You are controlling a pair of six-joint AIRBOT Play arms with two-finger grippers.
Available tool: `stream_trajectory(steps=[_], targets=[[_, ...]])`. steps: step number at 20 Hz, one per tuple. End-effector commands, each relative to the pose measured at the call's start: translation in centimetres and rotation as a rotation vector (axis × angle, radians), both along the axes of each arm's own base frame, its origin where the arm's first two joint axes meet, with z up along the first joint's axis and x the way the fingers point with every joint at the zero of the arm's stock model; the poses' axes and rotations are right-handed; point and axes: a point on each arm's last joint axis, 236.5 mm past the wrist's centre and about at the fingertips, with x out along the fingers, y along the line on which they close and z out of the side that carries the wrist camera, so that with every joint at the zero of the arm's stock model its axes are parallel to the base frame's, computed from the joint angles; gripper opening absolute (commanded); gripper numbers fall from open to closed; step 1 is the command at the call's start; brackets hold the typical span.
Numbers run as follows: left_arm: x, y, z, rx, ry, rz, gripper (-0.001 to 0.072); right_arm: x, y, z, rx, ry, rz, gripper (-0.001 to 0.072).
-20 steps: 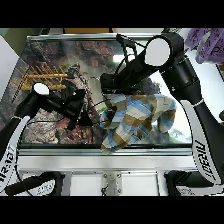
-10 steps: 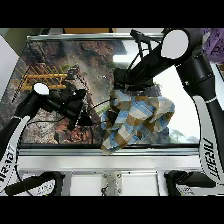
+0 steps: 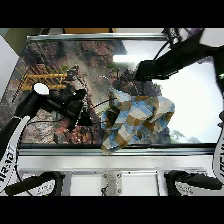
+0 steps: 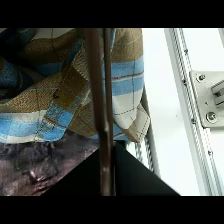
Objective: Fold the clothes and pants, and hang the long-sleeved shirts on hangers.
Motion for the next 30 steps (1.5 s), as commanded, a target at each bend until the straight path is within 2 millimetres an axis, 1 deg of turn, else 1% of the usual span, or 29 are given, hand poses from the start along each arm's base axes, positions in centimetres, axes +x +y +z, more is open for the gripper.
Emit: stream_trajectory(steps=[1, 3, 4, 5, 6, 7, 8, 9, 10, 11, 12, 14, 16, 18, 19, 21, 23, 25, 28, 30], targets=[[0.0, 0.0, 0.0, 0.001, -0.001, 0.001, 0.0013, -0.8, -2.4, 2.9, 0.053, -0.113, 0.137, 0.0538], [0.1, 0.0, 0.0, 0.001, -0.002, 0.001, 0.0013, 0.0, -4.3, 3.5, 0.050, -0.142, 0.084, 0.0539], [0.1, 0.0, 0.0, 0.001, -0.002, 0.001, 0.0013, 0.3, -4.9, 3.6, 0.034, -0.178, 0.112, 0.0538], [0.1, 0.0, 0.0, 0.001, -0.002, 0.001, 0.0013, 0.1, -5.2, 3.7, 0.016, -0.227, 0.208, 0.0539], [0.0, 0.0, 0.0, 0.002, -0.001, 0.001, 0.0014, -1.0, -4.8, 3.8, 0.047, -0.258, 0.331, 0.0539], [0.0, 0.0, 0.0, 0.002, -0.001, 0.001, 0.0013, -2.4, -4.1, 4.6, 0.144, -0.284, 0.441, 0.0538], [0.0, 0.0, 0.0, 0.001, -0.001, 0.001, 0.0014, -3.7, -3.9, 5.8, 0.262, -0.326, 0.535, 0.0539], [0.0, 0.0, 0.0, 0.002, -0.001, 0.001, 0.0014, -4.6, -4.4, 6.9, 0.366, -0.365, 0.589, 0.0540], [0.1, 0.0, 0.0, 0.002, -0.002, 0.002, 0.0014, -4.6, -5.5, 7.3, 0.420, -0.400, 0.580, 0.0540], [0.2, 0.0, -0.1, 0.002, -0.005, 0.005, 0.0014, -4.5, -7.0, 6.6, 0.415, -0.429, 0.559, 0.0540], [0.3, 0.0, -0.1, 0.002, -0.008, 0.008, 0.0014, -4.5, -8.3, 5.4, 0.398, -0.435, 0.533, 0.0540], [0.3, 0.0, -0.1, 0.003, -0.008, 0.009, 0.0014, -5.5, -9.8, 2.9, 0.407, -0.429, 0.497, 0.0540], [0.3, 0.0, -0.1, 0.003, -0.008, 0.009, 0.0014, -6.7, -10.0, 0.3, 0.431, -0.420, 0.485, 0.0540], [0.3, 0.0, -0.1, 0.003, -0.008, 0.008, 0.0014, -7.5, -9.8, -2.2, 0.474, -0.389, 0.477, 0.0540], [0.3, 0.0, -0.1, 0.003, -0.007, 0.008, 0.0014, -7.6, -9.7, -3.2, 0.489, -0.382, 0.477, 0.0540], [0.2, 0.0, -0.1, 0.003, -0.007, 0.007, 0.0014, -6.8, -9.7, -5.0, 0.496, -0.393, 0.447, 0.0540], [0.2, 0.0, -0.1, 0.003, -0.007, 0.007, 0.0014, -6.6, -9.7, -6.2, 0.504, -0.395, 0.437, 0.0539], [0.2, 0.0, -0.1, 0.002, -0.007, 0.007, 0.0014, -6.9, -9.1, -6.6, 0.525, -0.371, 0.454, 0.0539], [0.3, 0.0, -0.1, 0.003, -0.009, 0.009, 0.0014, -7.4, -7.3, -6.9, 0.543, -0.347, 0.510, 0.0539], [0.3, 0.0, -0.1, 0.003, -0.008, 0.009, 0.0014, -7.8, -5.7, -6.7, 0.577, -0.336, 0.552, 0.0539]])
